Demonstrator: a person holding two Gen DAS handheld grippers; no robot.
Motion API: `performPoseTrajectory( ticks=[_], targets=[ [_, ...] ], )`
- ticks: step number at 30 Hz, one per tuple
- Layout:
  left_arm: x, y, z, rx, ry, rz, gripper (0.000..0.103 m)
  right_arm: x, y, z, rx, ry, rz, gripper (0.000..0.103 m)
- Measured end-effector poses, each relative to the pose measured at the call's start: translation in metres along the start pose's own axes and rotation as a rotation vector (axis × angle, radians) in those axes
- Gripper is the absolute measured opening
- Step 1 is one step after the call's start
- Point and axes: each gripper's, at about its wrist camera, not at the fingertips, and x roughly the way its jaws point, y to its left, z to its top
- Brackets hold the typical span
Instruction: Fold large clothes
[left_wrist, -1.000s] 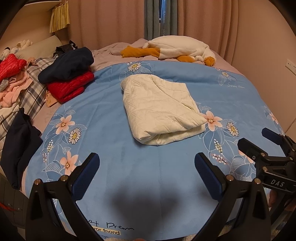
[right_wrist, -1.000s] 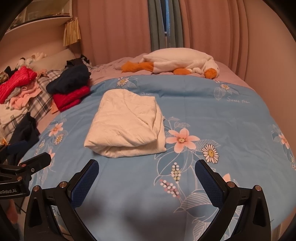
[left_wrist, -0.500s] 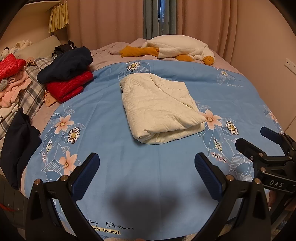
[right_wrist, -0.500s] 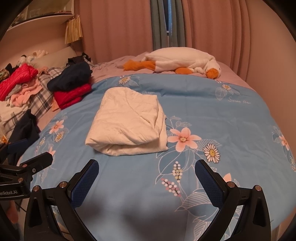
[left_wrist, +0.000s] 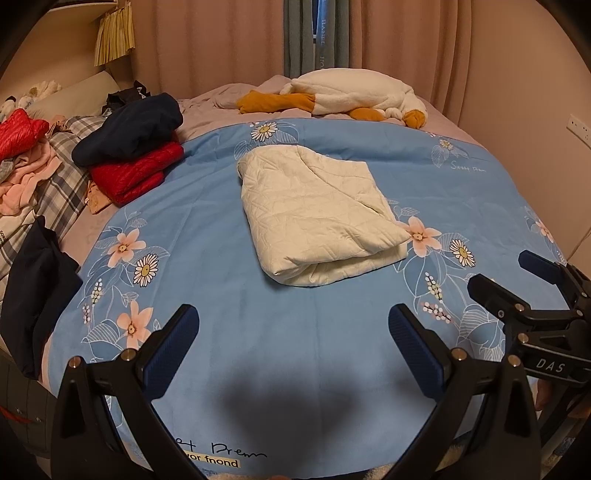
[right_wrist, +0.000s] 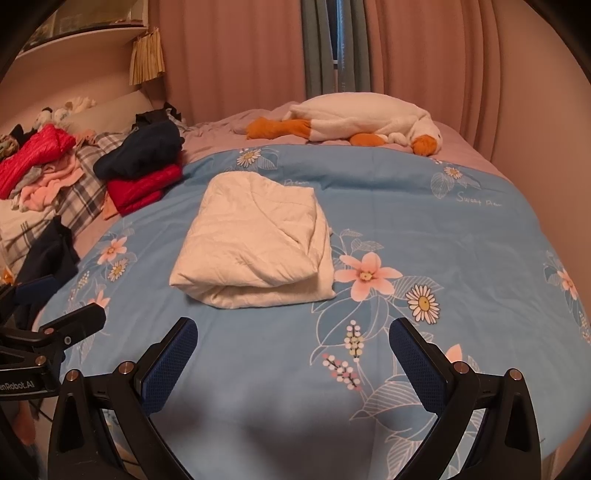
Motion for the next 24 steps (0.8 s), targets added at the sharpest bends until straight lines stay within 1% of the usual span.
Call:
performPoseTrajectory(
  ticks=[24],
  targets=[
    [0.0, -0.0054, 0.001, 0.015, -0.003, -0.014, 0.103, 0.0002, 0.0013, 0.001, -0.005, 0.003, -0.003, 0.103]
  ],
)
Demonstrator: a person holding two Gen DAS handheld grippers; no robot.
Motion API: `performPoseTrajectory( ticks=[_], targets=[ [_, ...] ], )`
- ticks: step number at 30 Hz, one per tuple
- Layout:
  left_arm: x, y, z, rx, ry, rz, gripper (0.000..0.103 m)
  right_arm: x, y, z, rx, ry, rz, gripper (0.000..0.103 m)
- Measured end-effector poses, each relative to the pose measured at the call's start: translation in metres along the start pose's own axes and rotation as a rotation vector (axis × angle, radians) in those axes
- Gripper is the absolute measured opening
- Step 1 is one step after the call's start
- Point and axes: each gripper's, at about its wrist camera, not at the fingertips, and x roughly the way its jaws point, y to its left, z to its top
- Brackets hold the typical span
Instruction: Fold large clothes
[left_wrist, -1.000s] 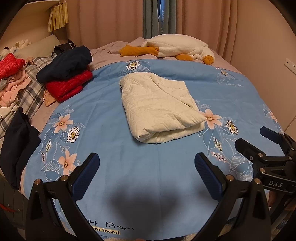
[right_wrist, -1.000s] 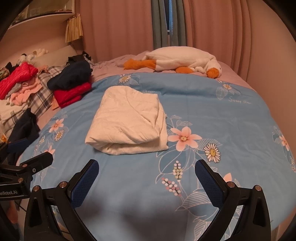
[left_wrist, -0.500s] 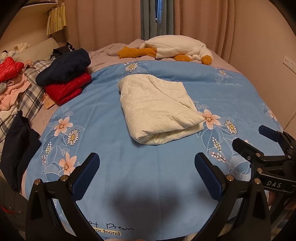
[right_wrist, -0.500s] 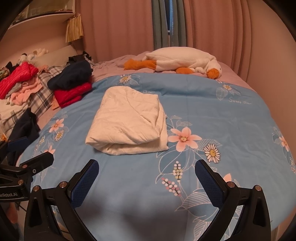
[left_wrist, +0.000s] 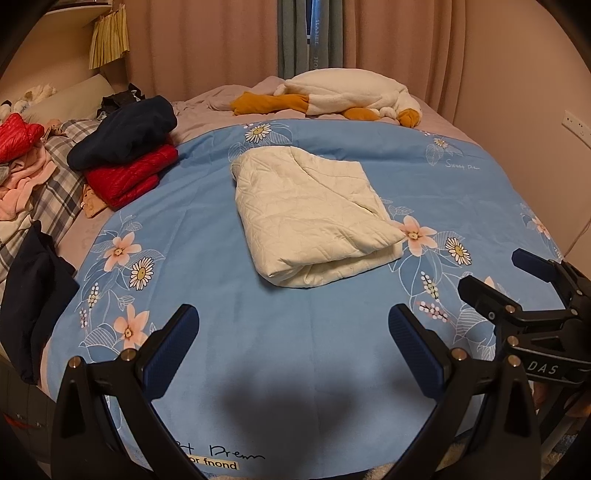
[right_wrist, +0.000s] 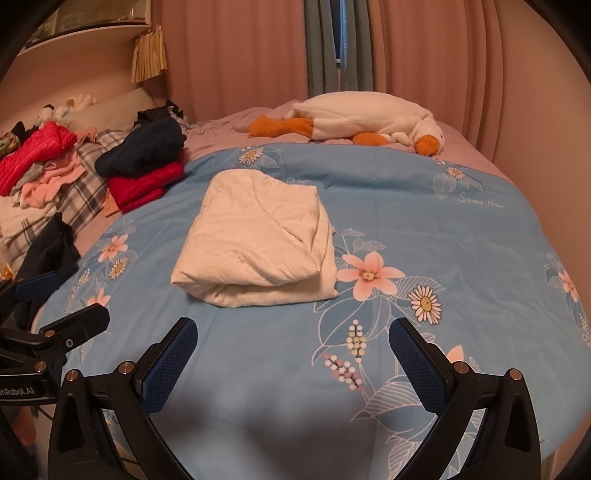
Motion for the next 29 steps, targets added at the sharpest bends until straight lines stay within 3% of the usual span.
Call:
performPoseTrajectory(
  ticks=[29],
  targets=[
    [0.0021, 0.006, 0.0018, -0.005, 0.004, 0.018, 0.103, 0.0011, 0.0004, -0.0004, -0.002, -0.001, 0.004, 0.103]
  ],
)
